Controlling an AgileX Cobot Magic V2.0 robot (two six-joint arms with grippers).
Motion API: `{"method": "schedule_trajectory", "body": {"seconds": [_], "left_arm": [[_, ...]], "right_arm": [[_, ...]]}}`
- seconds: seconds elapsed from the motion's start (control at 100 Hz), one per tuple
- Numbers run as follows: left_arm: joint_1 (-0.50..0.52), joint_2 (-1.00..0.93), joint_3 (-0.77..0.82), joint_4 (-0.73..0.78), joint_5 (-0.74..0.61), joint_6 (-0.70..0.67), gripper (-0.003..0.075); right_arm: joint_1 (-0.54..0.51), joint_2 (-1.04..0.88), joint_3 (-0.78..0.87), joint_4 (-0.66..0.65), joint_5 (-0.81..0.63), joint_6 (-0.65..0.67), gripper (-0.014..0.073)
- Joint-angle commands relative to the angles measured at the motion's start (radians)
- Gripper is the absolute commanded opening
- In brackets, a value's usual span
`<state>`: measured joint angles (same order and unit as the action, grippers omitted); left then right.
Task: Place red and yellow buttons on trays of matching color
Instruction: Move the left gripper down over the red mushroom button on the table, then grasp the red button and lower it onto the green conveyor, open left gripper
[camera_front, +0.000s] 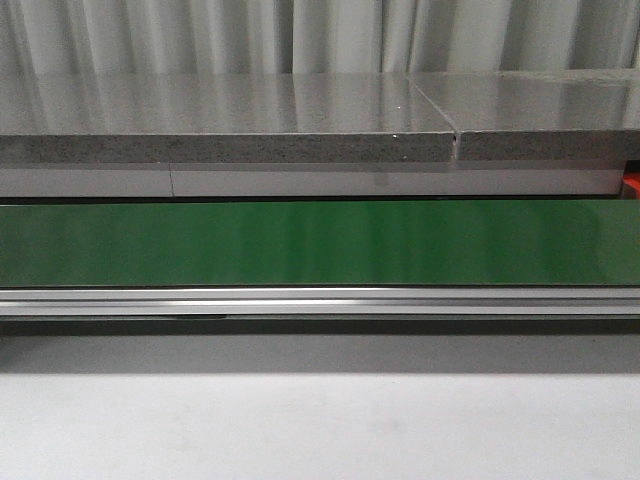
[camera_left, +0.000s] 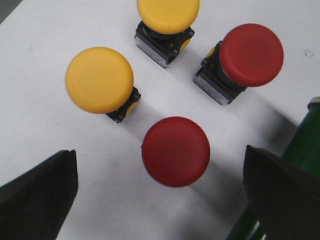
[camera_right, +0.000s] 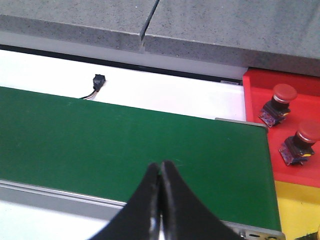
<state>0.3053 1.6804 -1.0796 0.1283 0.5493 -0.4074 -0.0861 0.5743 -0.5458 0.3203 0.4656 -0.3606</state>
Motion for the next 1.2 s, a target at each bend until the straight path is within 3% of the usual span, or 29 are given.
{"method": "schedule_trajectory", "body": {"seconds": [0.0,0.36,0.48,0.74,0.88,0.96,1.19], "left_arm": [[0.002,-0.004,-0.056,-0.001,-0.042,-0.007,0.0660],[0.002,0.083,-0.107,-0.001,-0.040,-0.007,0.0646],[0.002,0.087,-0.107,-0.001,-0.040,-0.007,0.0547],[0.002,0.080,-0.107,-0.003,-0.029,0.028,0.0162],[0.002,0.045,-0.107,-0.007,-0.014,0.028,0.0020],[0.002,0.007,-0.107,-0.007,-0.003,0.028,-0.0020],[-0.016,-0.173,-0.107,-0.027,0.008,0.062,-0.0019]], "right_arm": [[-0.001,-0.001,-0.024,0.008,-0.063,-0.007,-0.0068],[-0.001,-0.001,-0.024,0.008,-0.063,-0.007,-0.0068],[-0.001,-0.001,-0.024,0.008,-0.063,-0.007,-0.0068],[-0.001,-0.001,-0.024,0.008,-0.063,-0.007,-0.0068],[-0.001,-0.001,-0.024,0.008,-0.063,-0.007,-0.0068],[-0.001,-0.001,-0.024,0.008,-0.063,-0.007,-0.0068],[-0.001,-0.001,-0.024,0.008,-0.063,-0.007,-0.0068]]}}
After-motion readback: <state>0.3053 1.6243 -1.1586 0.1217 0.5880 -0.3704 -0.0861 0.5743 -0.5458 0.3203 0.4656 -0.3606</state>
